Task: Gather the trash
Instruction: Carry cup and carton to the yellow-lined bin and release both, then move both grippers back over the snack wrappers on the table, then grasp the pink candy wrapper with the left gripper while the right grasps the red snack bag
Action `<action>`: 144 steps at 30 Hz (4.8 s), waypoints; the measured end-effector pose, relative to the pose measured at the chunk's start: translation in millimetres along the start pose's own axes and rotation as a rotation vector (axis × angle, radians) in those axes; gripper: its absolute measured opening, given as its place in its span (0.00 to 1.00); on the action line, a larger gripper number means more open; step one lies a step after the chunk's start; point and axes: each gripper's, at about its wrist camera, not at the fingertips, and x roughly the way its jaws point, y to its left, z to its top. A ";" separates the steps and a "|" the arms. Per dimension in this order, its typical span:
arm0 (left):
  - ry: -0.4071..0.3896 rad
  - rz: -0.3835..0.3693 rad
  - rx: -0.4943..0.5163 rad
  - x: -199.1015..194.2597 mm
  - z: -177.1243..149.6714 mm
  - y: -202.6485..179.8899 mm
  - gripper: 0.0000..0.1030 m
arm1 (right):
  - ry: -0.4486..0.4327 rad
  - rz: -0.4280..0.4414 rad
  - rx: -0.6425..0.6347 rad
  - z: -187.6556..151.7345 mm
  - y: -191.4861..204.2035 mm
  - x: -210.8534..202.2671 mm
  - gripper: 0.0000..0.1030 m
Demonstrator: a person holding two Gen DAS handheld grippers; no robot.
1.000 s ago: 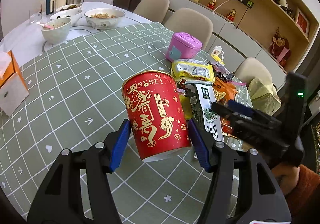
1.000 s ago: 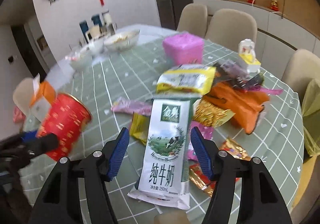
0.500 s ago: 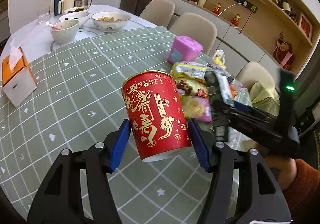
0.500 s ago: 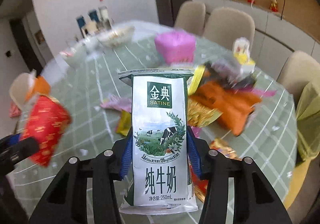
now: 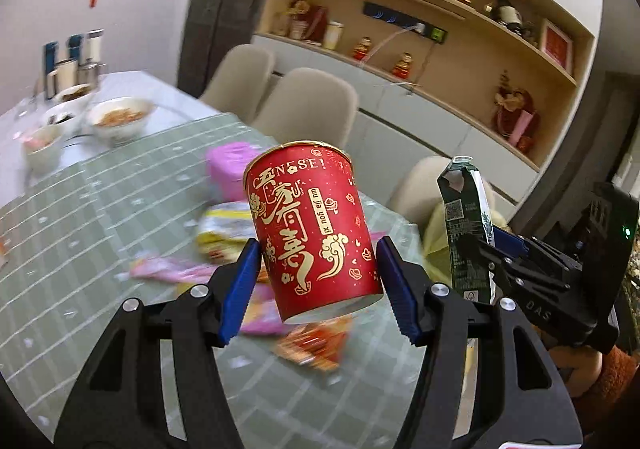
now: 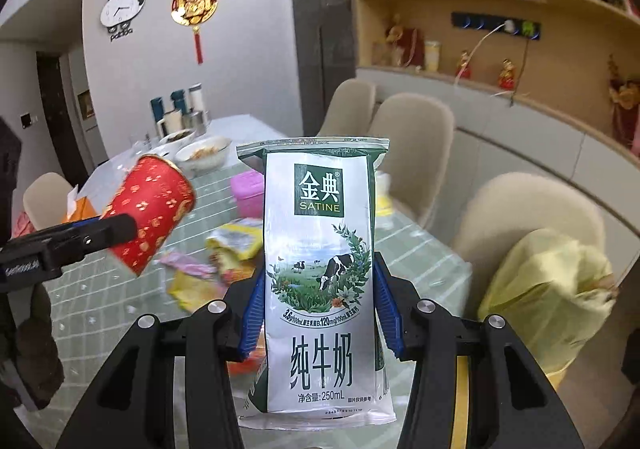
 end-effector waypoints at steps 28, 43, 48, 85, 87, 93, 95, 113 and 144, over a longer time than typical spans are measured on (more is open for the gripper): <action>0.621 -0.207 0.274 413.5 2.7 -353.2 0.54 | -0.088 -0.381 0.226 -22.3 -418.7 -44.2 0.45; 0.458 -0.287 0.097 356.9 41.8 -299.7 0.67 | -0.008 -0.153 0.204 0.0 -406.6 58.7 0.45; 0.266 -0.145 0.121 309.7 54.8 -276.0 0.67 | 0.147 -0.123 0.155 -5.6 -389.4 121.0 0.45; 0.087 0.116 0.015 129.2 -18.1 -87.4 0.67 | 0.110 -0.155 0.169 -34.7 -236.9 11.7 0.60; 0.076 0.151 0.004 109.6 -27.4 -59.0 0.67 | 0.102 -0.155 0.172 -36.7 -212.6 8.3 0.60; 0.060 0.258 -0.055 56.7 -53.7 33.8 0.67 | 0.126 -0.111 0.182 -53.6 -132.3 6.3 0.59; 0.070 0.277 -0.083 44.6 -60.7 64.5 0.67 | 0.127 -0.102 0.185 -57.9 -112.6 5.9 0.58; 0.204 0.193 0.016 116.8 -25.7 204.6 0.67 | 0.198 -0.107 0.131 -97.4 -23.2 -1.1 0.58; 0.299 -0.094 0.048 64.5 -48.8 158.5 0.64 | 0.438 -0.027 0.097 -108.9 5.5 128.0 0.24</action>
